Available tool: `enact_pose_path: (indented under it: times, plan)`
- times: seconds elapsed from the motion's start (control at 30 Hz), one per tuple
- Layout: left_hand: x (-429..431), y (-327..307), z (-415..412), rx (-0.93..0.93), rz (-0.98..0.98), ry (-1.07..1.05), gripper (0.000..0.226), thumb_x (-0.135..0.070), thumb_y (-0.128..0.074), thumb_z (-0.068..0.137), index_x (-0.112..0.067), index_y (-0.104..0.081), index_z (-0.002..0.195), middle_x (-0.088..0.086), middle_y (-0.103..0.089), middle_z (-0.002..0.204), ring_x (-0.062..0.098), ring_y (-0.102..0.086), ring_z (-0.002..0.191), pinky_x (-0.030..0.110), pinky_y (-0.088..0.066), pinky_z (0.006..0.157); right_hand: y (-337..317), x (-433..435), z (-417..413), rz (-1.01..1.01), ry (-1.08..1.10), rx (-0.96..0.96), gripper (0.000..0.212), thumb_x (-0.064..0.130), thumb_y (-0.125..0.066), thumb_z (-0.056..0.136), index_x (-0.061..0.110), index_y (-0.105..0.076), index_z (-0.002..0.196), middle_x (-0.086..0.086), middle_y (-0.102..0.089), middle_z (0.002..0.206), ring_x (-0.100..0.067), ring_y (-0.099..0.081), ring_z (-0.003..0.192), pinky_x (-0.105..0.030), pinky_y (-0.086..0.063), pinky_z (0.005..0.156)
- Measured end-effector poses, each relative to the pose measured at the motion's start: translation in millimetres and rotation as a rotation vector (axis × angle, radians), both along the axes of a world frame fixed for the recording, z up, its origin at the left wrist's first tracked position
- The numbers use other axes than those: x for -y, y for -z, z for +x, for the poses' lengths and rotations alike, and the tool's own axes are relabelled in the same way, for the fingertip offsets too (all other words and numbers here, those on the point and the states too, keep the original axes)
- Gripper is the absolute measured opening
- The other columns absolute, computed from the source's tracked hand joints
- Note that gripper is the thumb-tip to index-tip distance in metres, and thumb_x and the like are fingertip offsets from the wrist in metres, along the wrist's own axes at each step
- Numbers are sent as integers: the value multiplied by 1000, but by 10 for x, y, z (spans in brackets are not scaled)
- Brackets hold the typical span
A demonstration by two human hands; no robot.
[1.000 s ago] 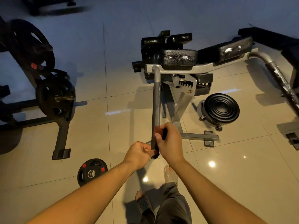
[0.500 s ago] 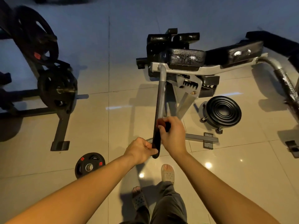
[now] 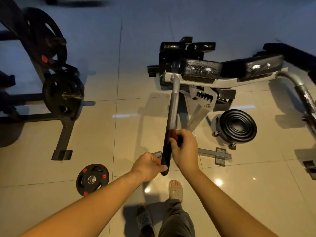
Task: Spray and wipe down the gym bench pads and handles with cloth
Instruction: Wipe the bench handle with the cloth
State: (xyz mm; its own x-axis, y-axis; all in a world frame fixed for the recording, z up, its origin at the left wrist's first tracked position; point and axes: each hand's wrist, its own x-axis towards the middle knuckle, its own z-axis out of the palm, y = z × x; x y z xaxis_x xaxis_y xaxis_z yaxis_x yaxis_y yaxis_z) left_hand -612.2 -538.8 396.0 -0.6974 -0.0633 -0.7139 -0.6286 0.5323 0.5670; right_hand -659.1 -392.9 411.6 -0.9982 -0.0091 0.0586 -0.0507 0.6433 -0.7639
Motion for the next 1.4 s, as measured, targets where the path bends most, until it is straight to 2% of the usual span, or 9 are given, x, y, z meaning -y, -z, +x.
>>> enact_pose_path:
  times: [0.07, 0.3, 0.43, 0.6, 0.9, 1.0, 1.2, 1.33, 1.4]
  plan:
    - [8, -3, 6, -9, 9, -3, 16, -35, -83, 84, -20, -78, 88, -3, -75, 88, 15, -69, 93, 40, -56, 95, -8, -17, -2, 0, -16, 14, 8, 13, -70, 91, 16, -64, 94, 1, -60, 92, -16, -55, 88, -14, -37, 73]
    - [25, 11, 7, 14, 31, -30, 18, -34, -84, 85, -27, -68, 91, -12, -66, 92, 14, -65, 102, 34, -52, 101, -259, 185, -1348, 49, 127, -86, 9, 21, -66, 91, 17, -66, 99, -4, -65, 100, -24, -60, 96, -46, -53, 86]
    - [39, 74, 40, -6, 27, -41, 18, -38, -85, 82, -30, -71, 92, -8, -71, 102, 15, -67, 102, 37, -54, 100, -115, 148, -717, 20, 92, -81, 10, 20, -67, 94, 17, -66, 103, 0, -61, 102, -18, -56, 97, -37, -51, 86]
    - [33, 159, 65, -63, 66, -38, 17, -44, -84, 70, -28, -78, 71, -7, -75, 79, 19, -71, 87, 47, -56, 93, 59, -26, 382, 14, -37, 26, 15, 7, -74, 86, 16, -63, 92, 5, -59, 89, -15, -55, 86, -29, -45, 74]
    - [24, 170, 106, -50, 46, -62, 27, -43, -81, 84, -26, -80, 104, -10, -76, 105, 12, -68, 102, 38, -54, 100, -325, 210, -1285, 35, 150, -68, 4, 17, -66, 92, 19, -68, 95, 0, -66, 99, -19, -61, 93, -45, -54, 87]
    - [50, 149, 110, -54, 61, -62, 30, -45, -81, 83, -27, -77, 107, -12, -73, 106, 11, -67, 102, 36, -54, 99, -163, 185, -705, 29, 102, -95, 5, 15, -66, 93, 18, -67, 97, 1, -62, 98, -20, -58, 93, -43, -53, 84]
    - [59, 135, 115, -106, 91, 4, 20, -37, -76, 85, -24, -78, 70, 2, -68, 67, 21, -62, 67, 45, -56, 75, 61, -27, 493, -31, -25, 40, 16, 3, -72, 86, 16, -65, 92, 6, -62, 89, -14, -60, 84, -39, -54, 75]
    - [47, 117, 89, -66, 72, -14, 20, -43, -80, 84, -28, -81, 97, -9, -75, 102, 13, -69, 98, 39, -56, 96, -138, 86, -459, -46, 50, -9, 9, 13, -67, 92, 22, -66, 92, 7, -65, 92, -13, -64, 88, -43, -58, 79]
    - [32, 127, 86, -59, 47, -38, 13, -41, -80, 86, -31, -77, 92, -8, -73, 105, 15, -67, 102, 38, -55, 99, -275, 157, -974, -67, 139, -2, 9, 14, -66, 92, 24, -65, 90, 8, -64, 91, -15, -63, 89, -43, -57, 85]
